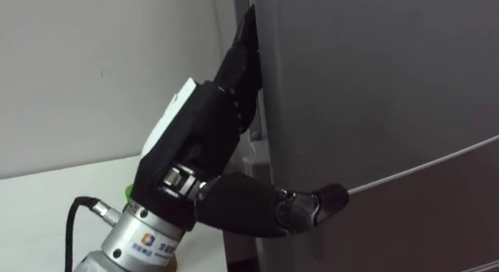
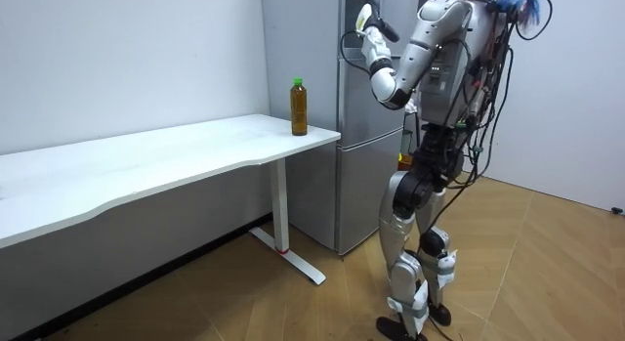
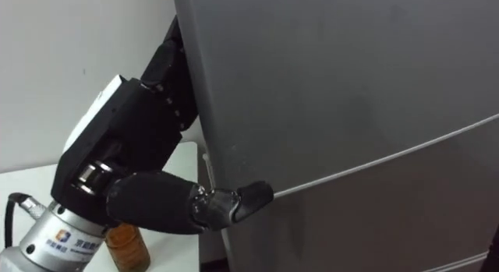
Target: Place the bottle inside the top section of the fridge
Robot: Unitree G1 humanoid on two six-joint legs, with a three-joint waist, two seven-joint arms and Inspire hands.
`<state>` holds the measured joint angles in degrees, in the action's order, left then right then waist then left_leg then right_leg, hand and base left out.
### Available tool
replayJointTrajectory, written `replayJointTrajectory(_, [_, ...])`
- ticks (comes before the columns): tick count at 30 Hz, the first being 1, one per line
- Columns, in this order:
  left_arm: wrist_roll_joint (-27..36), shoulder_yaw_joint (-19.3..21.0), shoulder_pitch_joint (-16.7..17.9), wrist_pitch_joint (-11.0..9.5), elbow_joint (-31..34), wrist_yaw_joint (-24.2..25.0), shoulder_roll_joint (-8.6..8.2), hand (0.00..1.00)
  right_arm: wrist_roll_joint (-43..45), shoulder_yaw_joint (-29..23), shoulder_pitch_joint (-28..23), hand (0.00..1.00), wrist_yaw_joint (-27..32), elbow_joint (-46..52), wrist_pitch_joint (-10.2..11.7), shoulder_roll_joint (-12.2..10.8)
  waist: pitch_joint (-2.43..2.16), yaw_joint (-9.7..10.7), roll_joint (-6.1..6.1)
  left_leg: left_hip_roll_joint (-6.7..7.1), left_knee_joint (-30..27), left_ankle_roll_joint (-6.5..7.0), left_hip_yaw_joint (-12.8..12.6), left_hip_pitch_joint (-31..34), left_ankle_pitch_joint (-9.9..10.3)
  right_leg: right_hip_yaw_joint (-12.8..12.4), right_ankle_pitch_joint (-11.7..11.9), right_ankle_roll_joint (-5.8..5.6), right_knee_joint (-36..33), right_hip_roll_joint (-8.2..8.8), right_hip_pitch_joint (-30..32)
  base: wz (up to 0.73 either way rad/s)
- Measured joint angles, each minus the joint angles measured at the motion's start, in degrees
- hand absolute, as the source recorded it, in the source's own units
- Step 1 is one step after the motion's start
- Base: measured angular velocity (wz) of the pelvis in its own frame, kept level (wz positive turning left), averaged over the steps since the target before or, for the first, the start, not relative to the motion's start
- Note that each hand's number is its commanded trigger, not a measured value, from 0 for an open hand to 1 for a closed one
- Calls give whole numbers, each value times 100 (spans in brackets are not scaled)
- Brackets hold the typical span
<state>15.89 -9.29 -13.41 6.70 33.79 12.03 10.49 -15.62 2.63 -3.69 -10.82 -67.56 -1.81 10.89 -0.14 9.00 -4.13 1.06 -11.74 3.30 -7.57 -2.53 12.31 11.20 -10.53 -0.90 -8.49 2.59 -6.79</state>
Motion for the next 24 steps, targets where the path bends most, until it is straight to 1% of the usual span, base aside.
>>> replayJointTrajectory(5, [16,-20,17,-58,1,182,-24,0,23,-4,-2,0,8,1,9,0,-14,10,37,29,-10,26,-9,-6,-17,30,-15,-16,-12,26,37,0])
replayJointTrajectory(9, [16,-112,20,-184,1,232,-33,0,22,1,-31,0,8,-1,119,-3,-19,10,83,56,-2,40,-12,-15,-26,15,-9,-36,-11,44,16,0])
replayJointTrajectory(11, [16,-130,19,-221,1,238,-34,0,22,3,-37,0,6,-6,150,-5,-14,14,110,58,0,40,-12,-18,-26,14,-9,-38,-11,46,6,0])
replayJointTrajectory(15, [16,-161,18,-246,1,233,-41,0,18,-2,-59,0,18,-8,182,-3,-11,16,115,56,5,40,-9,-20,-25,0,-9,-38,-12,43,2,0])
replayJointTrajectory(17, [16,-161,20,-246,0,231,-41,0,21,-1,-60,0,19,-8,183,-3,-17,13,101,53,12,40,-6,-34,-25,0,-9,-38,-12,39,-14,0])
replayJointTrajectory(18, [17,-164,27,-246,-1,229,-40,72,24,-1,-61,0,20,-8,183,-2,-16,13,95,53,22,40,6,-51,-24,-1,-8,-38,-13,38,-28,0])
replayJointTrajectory(19, [19,-167,41,-246,0,229,-39,100,28,-1,-62,0,20,-7,185,-2,-8,13,105,53,39,40,6,-53,-24,3,-8,-38,-15,38,-35,0])
replayJointTrajectory(22, [36,-195,82,-256,0,225,-47,100,39,4,-67,0,19,-9,214,-2,-8,12,97,52,72,41,10,-59,-23,14,-8,-38,-17,38,-52,0])
replayJointTrajectory(24, [106,-182,139,-311,0,195,-114,100,37,7,-71,0,15,-31,249,-3,-10,5,94,52,53,42,12,-58,-22,11,-8,-38,-18,37,-51,0])
